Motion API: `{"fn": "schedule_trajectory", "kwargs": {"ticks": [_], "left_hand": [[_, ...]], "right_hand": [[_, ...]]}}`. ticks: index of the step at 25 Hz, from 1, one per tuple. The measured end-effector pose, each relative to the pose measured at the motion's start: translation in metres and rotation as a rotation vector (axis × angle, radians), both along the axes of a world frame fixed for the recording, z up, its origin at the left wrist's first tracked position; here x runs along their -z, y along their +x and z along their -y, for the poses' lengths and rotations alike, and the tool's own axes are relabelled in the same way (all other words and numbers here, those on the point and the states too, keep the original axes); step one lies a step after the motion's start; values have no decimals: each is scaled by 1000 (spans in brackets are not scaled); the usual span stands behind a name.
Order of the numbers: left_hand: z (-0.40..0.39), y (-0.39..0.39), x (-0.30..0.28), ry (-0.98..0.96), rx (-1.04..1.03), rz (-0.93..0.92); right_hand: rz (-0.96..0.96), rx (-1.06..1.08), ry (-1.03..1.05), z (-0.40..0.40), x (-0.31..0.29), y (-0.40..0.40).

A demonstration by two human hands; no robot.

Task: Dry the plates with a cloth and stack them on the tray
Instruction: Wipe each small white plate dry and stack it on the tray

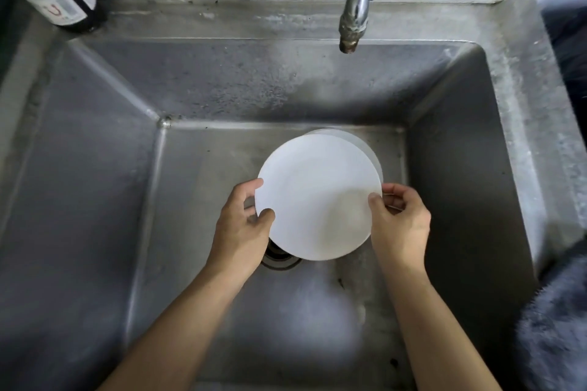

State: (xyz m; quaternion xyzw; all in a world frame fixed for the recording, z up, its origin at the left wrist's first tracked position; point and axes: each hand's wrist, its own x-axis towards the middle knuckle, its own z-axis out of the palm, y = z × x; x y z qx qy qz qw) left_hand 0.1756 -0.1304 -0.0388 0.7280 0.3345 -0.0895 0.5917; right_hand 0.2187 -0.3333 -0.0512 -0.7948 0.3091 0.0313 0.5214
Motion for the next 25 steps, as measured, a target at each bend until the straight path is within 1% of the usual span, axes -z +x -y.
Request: {"fn": "schedule_trajectory", "kwargs": {"ticks": [3, 7, 11, 14, 20, 25], "left_hand": [[-13, -22, -24, 84, -16, -3], [-29, -60, -53, 172, -45, -51], [-35, -96, -75, 149, -94, -83], [-43, -114, -87, 135, -110, -111], [-51, -124, -99, 116, -124, -122], [-49, -125, -111, 76, -131, -122]], "right_hand": [[-10, -31, -16, -5, -25, -21], [-83, -204, 16, -15, -59, -52], [-259, -311, 43, -24, -81, -78], [-370, -379, 11, -31, -94, -92], [-495, -297, 93, -36, -116, -116], [-458, -247, 132, -33, -132, -126]]}}
